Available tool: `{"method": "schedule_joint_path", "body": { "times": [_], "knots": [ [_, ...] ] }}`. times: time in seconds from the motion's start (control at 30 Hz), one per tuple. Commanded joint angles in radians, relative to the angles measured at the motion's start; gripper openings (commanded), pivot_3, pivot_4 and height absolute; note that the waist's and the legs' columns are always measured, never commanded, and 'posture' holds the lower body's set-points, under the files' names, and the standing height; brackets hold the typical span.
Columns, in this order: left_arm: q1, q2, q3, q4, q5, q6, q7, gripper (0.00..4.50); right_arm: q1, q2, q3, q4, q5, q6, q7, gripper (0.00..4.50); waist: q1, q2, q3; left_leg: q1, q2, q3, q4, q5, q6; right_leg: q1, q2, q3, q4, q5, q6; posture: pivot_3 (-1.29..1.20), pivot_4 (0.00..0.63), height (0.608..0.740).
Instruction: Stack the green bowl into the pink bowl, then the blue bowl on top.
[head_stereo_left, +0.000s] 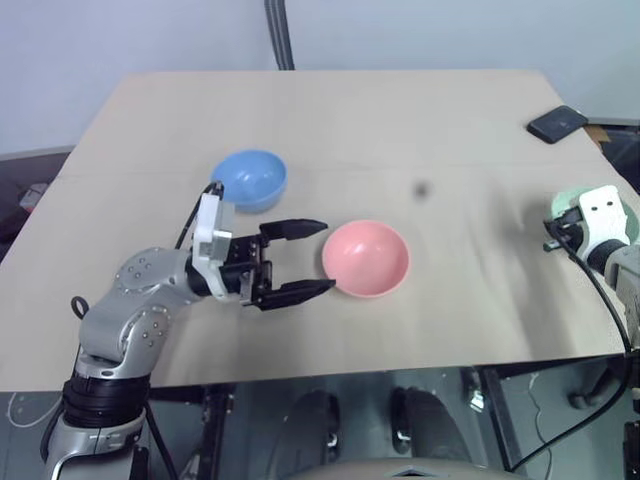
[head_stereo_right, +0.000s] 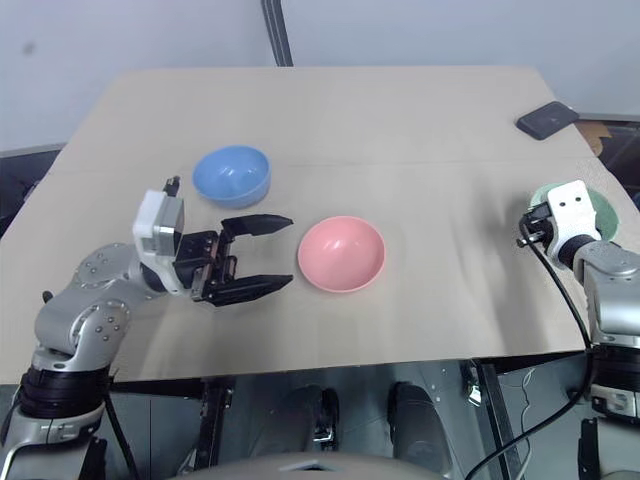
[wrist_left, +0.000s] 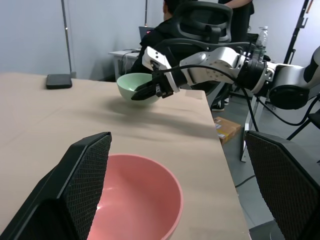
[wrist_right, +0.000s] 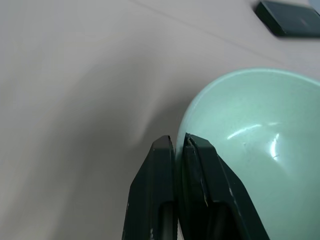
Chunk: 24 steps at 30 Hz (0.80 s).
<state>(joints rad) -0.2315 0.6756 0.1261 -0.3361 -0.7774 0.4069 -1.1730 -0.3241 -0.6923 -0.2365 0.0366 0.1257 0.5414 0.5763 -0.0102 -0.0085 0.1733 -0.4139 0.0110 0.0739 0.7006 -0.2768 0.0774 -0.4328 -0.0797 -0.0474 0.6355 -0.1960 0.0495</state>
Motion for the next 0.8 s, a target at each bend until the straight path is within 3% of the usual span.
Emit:
{"method": "schedule_joint_path", "body": {
  "times": [0.03, 0.2, 0.37, 0.53, 0.63, 0.8],
  "knots": [
    [0.012, 0.019, 0.038, -0.019, 0.02, -0.022, 0.017, 4.49, -0.014, 0.013, 0.028, -0.316, 0.231, -0.001, 0.193, 0.12, -0.004, 0.001, 0.001, 0.0, 0.0, 0.0, 0.0, 0.0, 0.0, -0.001, 0.0, 0.0, 0.0, 0.0, 0.0, 0.0, 0.15, 0.739],
    [0.02, 0.017, 0.063, 0.026, 0.047, -0.03, 0.044, 4.49, -0.045, 0.064, 0.153, -0.589, 0.439, 0.118, 0.256, 0.12, 0.002, 0.001, 0.001, 0.0, 0.004, -0.001, 0.0, 0.0, 0.0, -0.001, 0.002, -0.001, 0.001, 0.0, 0.0, 0.0, 0.15, 0.739],
    [0.027, 0.03, 0.104, 0.08, 0.069, -0.046, 0.056, 4.49, -0.122, 0.066, 0.419, -0.588, 0.336, 0.047, 0.343, 0.12, 0.013, 0.0, 0.001, -0.001, 0.002, -0.002, 0.001, 0.0, 0.0, 0.0, -0.001, -0.004, -0.001, -0.002, -0.004, 0.0, 0.15, 0.739],
    [0.031, 0.038, 0.12, 0.076, 0.075, -0.043, 0.076, 4.49, -0.176, 0.056, 0.546, -0.464, 0.214, -0.048, 0.406, 0.12, 0.022, 0.0, 0.001, -0.001, 0.0, -0.002, 0.001, 0.0, 0.0, 0.0, -0.002, -0.004, -0.001, -0.002, -0.004, 0.0, 0.15, 0.739],
    [0.044, 0.041, 0.131, 0.055, 0.071, -0.035, 0.091, 4.49, -0.201, 0.056, 0.55, -0.41, 0.188, -0.075, 0.426, 1.0, 0.024, 0.0, 0.001, -0.001, 0.0, -0.002, 0.001, 0.0, 0.0, 0.0, -0.002, -0.005, -0.001, -0.002, -0.004, 0.0, 0.15, 0.739],
    [0.066, 0.05, 0.153, 0.036, 0.045, -0.016, 0.105, 4.49, -0.191, 0.047, 0.505, -0.431, 0.218, -0.058, 0.435, 2.94, 0.023, 0.0, 0.001, -0.001, 0.001, -0.002, 0.001, 0.0, 0.0, 0.0, -0.002, -0.005, -0.001, -0.002, -0.004, 0.0, 0.15, 0.739]
  ]
}}
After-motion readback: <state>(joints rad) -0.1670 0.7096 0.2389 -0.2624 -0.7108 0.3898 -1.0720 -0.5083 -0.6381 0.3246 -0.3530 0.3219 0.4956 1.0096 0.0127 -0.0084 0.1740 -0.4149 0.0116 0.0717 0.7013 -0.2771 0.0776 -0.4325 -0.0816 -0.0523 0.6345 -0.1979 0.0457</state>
